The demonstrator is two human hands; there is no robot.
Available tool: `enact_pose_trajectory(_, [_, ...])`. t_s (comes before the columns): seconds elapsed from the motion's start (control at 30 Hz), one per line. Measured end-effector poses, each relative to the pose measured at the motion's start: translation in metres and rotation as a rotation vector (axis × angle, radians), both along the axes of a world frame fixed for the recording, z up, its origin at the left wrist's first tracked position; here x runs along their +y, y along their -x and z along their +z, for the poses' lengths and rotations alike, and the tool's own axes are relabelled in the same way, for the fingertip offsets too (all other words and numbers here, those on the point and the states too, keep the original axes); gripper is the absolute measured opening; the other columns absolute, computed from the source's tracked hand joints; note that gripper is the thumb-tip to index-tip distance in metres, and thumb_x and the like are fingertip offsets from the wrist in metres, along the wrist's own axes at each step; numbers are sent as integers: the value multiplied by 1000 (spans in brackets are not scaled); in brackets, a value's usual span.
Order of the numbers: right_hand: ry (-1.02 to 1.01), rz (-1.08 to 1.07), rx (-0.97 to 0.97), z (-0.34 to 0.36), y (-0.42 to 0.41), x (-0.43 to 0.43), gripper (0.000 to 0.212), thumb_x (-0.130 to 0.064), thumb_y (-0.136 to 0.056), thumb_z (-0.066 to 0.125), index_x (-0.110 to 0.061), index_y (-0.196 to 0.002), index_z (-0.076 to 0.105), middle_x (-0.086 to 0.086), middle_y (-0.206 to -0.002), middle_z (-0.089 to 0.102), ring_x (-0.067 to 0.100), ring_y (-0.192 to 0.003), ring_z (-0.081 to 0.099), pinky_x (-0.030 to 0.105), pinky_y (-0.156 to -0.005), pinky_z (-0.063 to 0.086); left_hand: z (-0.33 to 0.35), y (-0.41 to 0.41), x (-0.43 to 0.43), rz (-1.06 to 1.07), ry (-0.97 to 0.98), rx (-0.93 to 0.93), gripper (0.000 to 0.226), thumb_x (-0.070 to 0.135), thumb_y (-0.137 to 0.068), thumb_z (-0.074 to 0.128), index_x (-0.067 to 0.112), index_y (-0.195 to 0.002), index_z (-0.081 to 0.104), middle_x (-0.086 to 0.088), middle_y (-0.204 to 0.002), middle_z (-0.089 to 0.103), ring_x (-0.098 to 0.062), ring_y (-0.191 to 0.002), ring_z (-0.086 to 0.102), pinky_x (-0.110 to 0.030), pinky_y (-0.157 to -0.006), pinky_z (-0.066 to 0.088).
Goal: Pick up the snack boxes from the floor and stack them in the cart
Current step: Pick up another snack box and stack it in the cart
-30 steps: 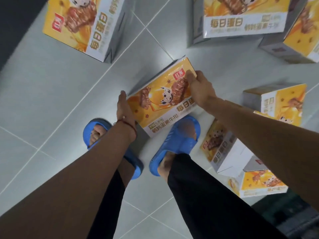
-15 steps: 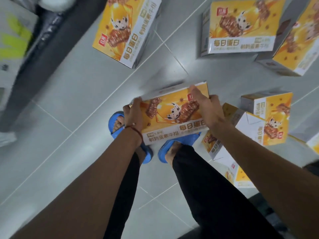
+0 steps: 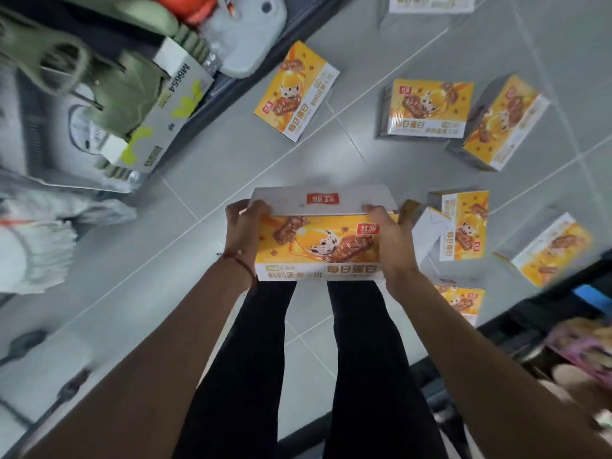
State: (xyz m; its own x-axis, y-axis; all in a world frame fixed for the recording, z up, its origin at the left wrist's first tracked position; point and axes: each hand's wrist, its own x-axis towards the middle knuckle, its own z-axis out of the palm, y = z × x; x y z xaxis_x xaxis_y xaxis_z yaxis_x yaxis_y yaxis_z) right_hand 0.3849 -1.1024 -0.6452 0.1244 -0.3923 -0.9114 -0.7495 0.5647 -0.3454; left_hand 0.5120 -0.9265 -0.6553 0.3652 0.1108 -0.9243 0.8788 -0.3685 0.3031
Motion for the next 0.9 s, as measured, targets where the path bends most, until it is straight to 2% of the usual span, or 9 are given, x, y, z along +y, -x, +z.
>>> enact_pose_trajectory(0.13, [-13, -6, -101, 61, 5, 22, 67, -49, -75, 72, -26, -135, 52, 6, -109, 80, 28, -96, 79, 57, -101, 57, 76, -6, 19, 17, 117, -51, 37, 5, -95, 50, 20, -128, 51, 1, -81, 69, -3, -50, 67, -16, -41, 48])
enact_pose_trajectory(0.27, [27, 63, -236, 115, 5, 35, 63, -37, -82, 66, -24, -142, 52, 7, -115, 78, 32, -100, 78, 53, -96, 60, 135, -10, 41, 138, 200, -77, 39, 8, -95, 58, 30, -126, 51, 6, -85, 74, -6, -57, 72, -16, -44, 50])
enact_pose_trajectory(0.37, [16, 131, -314, 150, 2, 39, 55, -34, -83, 63, -19, -136, 54, 6, -109, 77, 30, -93, 75, 38, -70, 64, 173, -4, 53, 207, 245, -115, 41, 11, -91, 66, 29, -126, 57, -2, -95, 78, -16, -66, 76, -22, -52, 55])
enact_pose_trajectory(0.4, [6, 146, -328, 162, 2, 40, 54, -33, -83, 63, -16, -133, 56, 5, -103, 75, 27, -86, 74, 29, -57, 59, 184, 0, 56, 232, 252, -140, 43, 11, -90, 67, 30, -128, 58, -1, -94, 79, -16, -70, 76, -23, -55, 57])
enact_pose_trajectory(0.47, [-10, 215, -355, 183, 2, 43, 58, -35, -83, 60, -11, -135, 57, 7, -99, 74, 23, -82, 73, 20, -46, 50, 203, 11, 62, 272, 245, -196, 44, 13, -90, 68, 31, -129, 58, 2, -92, 79, -15, -75, 76, -24, -61, 58])
enact_pose_trajectory(0.53, [-13, 276, -423, 202, 4, 44, 58, -34, -85, 59, -15, -139, 56, 7, -101, 76, 23, -85, 75, 19, -46, 50, 221, 27, 68, 295, 222, -265, 45, 18, -90, 70, 32, -131, 58, 1, -100, 79, -15, -81, 76, -26, -68, 58])
enact_pose_trajectory(0.67, [-26, 376, -520, 230, 6, 39, 61, -26, -80, 62, -23, -141, 55, 7, -112, 78, 16, -90, 78, 21, -64, 58, 252, 60, 77, 385, 193, -356, 50, 25, -88, 73, 35, -134, 59, -1, -109, 78, -22, -98, 74, -32, -80, 56])
enact_pose_trajectory(0.8, [-70, 471, -551, 256, 14, 38, 48, -24, -75, 63, -35, -121, 59, -10, -103, 78, 6, -88, 76, 20, -68, 56, 282, 96, 82, 522, 184, -425, 44, 21, -90, 70, 30, -133, 61, -2, -113, 76, -19, -95, 72, -27, -71, 55])
enact_pose_trajectory(0.9, [-105, 552, -578, 278, 19, 46, 54, -23, -74, 64, -33, -126, 59, -7, -107, 78, 7, -90, 75, 20, -67, 55, 302, 122, 93, 650, 193, -447, 45, 19, -91, 69, 28, -134, 60, -6, -115, 75, -18, -90, 72, -22, -62, 56])
